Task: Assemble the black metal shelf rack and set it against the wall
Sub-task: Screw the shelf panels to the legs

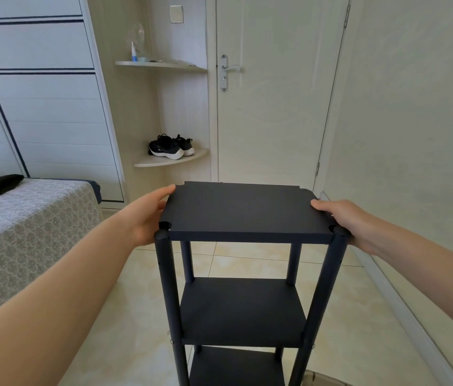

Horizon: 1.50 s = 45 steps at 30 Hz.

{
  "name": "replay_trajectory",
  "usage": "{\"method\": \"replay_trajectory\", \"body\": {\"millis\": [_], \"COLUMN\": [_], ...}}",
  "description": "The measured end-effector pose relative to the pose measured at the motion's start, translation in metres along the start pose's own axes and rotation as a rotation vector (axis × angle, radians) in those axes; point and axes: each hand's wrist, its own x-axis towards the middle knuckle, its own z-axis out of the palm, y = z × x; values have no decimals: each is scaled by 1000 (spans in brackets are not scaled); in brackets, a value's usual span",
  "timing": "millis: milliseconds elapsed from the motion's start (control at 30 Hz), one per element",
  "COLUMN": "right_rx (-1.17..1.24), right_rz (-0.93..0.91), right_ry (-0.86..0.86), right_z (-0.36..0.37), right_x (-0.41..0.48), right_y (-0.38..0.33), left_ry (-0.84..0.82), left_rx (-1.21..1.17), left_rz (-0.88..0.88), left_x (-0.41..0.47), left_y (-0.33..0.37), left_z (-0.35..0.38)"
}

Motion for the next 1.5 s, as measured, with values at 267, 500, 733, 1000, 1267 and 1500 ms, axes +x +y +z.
{"method": "replay_trajectory", "body": {"millis": [267, 500, 733, 1000, 1267, 1500], "right_rx": [66, 71, 77, 109, 164, 158], "right_rz": [-18, -22, -11, 9, 30, 47], "right_ry": [17, 18, 17, -1, -41, -28], "right_z": [-2, -2, -1, -4, -7, -6], "right_x": [7, 10, 6, 8, 8, 5], "right_y": [6, 7, -2, -11, -12, -4], "left_ry": [88, 136, 124, 95, 89, 96], "left_rx": [-36, -6, -13, -3, 30, 58], "left_rz": [26, 34, 42, 18, -40, -36], "left_x": [17, 21, 17, 10, 8, 7], "left_y": [7, 4, 8, 14, 18, 16], "left_z": [15, 16, 15, 16, 16, 19]}}
